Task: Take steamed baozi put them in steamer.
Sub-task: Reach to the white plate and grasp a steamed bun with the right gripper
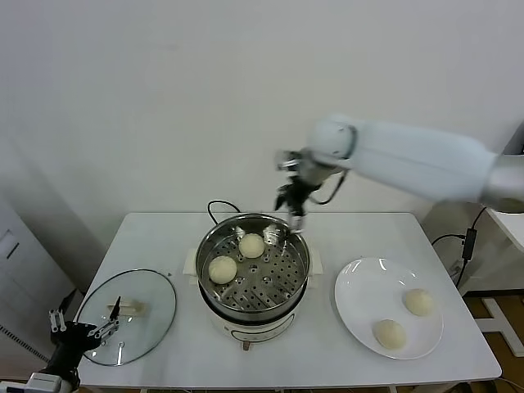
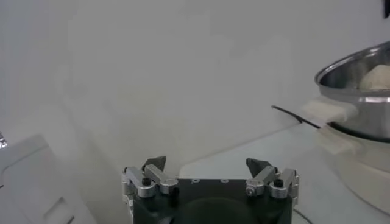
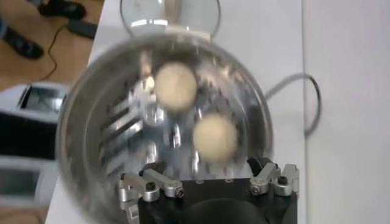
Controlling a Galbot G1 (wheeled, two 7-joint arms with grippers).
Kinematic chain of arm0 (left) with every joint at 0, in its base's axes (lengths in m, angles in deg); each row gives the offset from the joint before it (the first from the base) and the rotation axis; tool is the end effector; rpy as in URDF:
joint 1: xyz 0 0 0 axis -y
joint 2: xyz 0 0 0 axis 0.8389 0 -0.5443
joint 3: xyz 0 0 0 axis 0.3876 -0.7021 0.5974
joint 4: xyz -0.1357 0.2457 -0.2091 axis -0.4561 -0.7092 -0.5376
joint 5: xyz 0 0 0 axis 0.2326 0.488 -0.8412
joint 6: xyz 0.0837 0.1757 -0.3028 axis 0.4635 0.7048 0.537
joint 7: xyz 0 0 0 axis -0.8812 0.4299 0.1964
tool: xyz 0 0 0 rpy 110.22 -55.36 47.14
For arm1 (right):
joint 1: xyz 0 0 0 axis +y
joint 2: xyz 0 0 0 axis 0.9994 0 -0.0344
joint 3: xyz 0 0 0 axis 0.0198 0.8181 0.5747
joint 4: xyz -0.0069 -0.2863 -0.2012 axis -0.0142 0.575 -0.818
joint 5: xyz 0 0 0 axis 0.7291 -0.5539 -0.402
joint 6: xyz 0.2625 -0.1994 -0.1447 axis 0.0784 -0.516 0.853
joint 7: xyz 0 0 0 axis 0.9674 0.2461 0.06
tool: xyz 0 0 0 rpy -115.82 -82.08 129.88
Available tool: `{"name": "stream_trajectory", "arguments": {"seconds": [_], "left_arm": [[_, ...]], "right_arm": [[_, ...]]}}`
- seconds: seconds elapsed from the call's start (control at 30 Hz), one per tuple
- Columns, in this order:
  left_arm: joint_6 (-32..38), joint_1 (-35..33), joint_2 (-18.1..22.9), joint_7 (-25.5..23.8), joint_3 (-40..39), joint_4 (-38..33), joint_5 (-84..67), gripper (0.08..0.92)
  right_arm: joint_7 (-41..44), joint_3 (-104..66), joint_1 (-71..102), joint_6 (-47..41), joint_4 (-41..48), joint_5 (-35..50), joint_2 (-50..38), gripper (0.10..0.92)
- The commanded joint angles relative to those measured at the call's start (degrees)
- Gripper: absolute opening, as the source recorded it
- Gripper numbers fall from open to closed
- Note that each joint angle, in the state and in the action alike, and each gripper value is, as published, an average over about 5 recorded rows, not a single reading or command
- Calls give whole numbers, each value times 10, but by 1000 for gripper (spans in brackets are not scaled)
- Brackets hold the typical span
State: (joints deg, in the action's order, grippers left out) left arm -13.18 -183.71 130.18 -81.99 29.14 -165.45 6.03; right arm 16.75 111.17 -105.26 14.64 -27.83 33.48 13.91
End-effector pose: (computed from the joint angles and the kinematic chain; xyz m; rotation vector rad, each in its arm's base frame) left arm 0.1370 0.1334 -0.2699 0.0448 -2.9238 -0.5936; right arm 0.5588 -0.0406 0.0071 1.4441 -1.3772 1.3273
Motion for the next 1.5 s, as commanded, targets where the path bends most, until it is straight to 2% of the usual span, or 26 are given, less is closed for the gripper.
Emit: {"name": "stream_trajectory", "arguments": {"seconds": [0.03, 0.2, 0.43, 1.17, 1.3, 1.5], "left_arm": [[-1, 0, 4, 0, -8, 4, 8, 823], [-1, -2, 4, 0, -10, 2, 10, 823], [-2, -2, 1, 0, -10, 1, 12, 823], [0, -7, 5, 0, -15, -1, 17, 823], [0, -7, 7, 0, -16, -2, 18, 823], [0, -6, 7, 0, -17, -2, 18, 823]], "right_arm": [[81, -45, 111, 103, -60, -210, -213, 823], [62, -115, 248, 105, -102, -254, -246, 823], [49, -180, 364, 105, -110, -288, -251, 823], [-1, -221, 433, 107, -75, -297, -211, 819], [-5, -222, 434, 108, -71, -299, -209, 781], [-8, -223, 431, 109, -73, -303, -209, 636]]}}
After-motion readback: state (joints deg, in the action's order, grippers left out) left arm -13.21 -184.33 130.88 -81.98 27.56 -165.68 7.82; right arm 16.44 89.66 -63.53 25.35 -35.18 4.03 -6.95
